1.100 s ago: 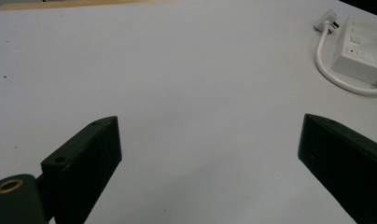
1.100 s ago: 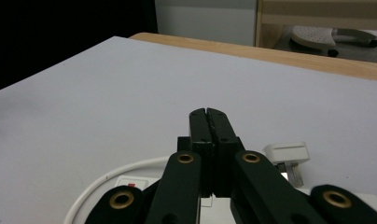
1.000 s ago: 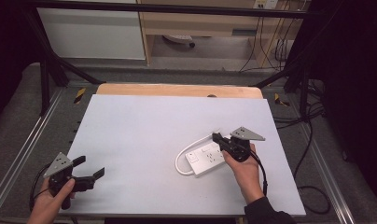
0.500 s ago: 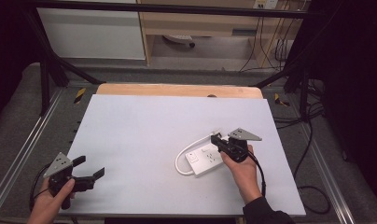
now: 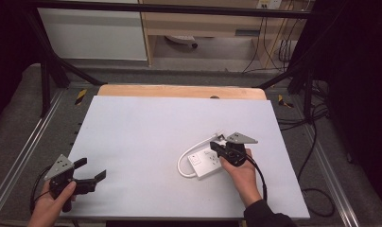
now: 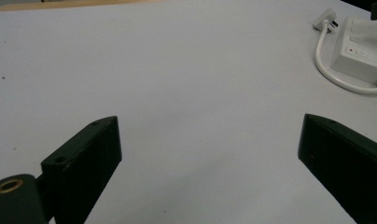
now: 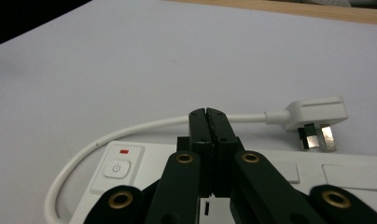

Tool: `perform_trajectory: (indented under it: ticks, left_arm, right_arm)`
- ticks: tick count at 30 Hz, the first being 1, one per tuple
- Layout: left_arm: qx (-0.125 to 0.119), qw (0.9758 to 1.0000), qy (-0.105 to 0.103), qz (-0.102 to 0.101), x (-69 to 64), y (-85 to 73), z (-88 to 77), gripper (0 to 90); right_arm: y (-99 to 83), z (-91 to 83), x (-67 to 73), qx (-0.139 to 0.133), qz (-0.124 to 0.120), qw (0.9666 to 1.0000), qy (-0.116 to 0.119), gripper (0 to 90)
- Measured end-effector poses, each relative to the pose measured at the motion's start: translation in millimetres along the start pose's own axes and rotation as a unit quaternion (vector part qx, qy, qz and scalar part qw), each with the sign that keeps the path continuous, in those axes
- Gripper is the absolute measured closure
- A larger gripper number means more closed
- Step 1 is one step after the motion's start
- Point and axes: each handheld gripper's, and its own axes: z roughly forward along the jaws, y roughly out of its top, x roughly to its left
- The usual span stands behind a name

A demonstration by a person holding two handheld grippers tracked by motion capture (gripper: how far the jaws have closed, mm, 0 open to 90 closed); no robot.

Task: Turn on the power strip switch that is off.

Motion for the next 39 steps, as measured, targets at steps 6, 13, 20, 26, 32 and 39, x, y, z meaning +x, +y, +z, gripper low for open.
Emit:
perform_trajectory:
  ticks: [6,13,20,26,32,39]
  left_arm:
    - [0.000,1.0000,0.001,0.000,0.2,0.1,0.1,6.3]
    - [0.001,1.0000,0.000,0.001,-0.1,0.1,0.4,6.3]
    - [0.001,1.0000,-0.001,0.000,-0.2,0.2,0.6,6.4]
    - [0.001,1.0000,0.000,0.000,-0.1,0.2,0.6,6.3]
    - [0.001,1.0000,-0.002,0.001,-0.3,0.0,0.7,6.3]
    - [0.001,1.0000,0.001,-0.002,0.5,-0.3,1.0,6.3]
  right_arm:
    - [-3.6,5.2,0.7,0.011,0.000,0.9999,0.002,90.0]
    - [-6.6,10.4,4.1,0.019,-0.004,0.9998,0.004,90.0]
    - [-9.0,14.7,7.8,0.027,-0.010,0.9996,0.007,90.0]
    - [-10.1,17.2,9.2,0.032,-0.014,0.9993,0.009,90.0]
    - [-10.8,18.5,10.3,0.031,-0.014,0.9994,0.009,90.0]
    - [-12.0,18.6,10.4,0.027,-0.007,0.9996,0.009,90.0]
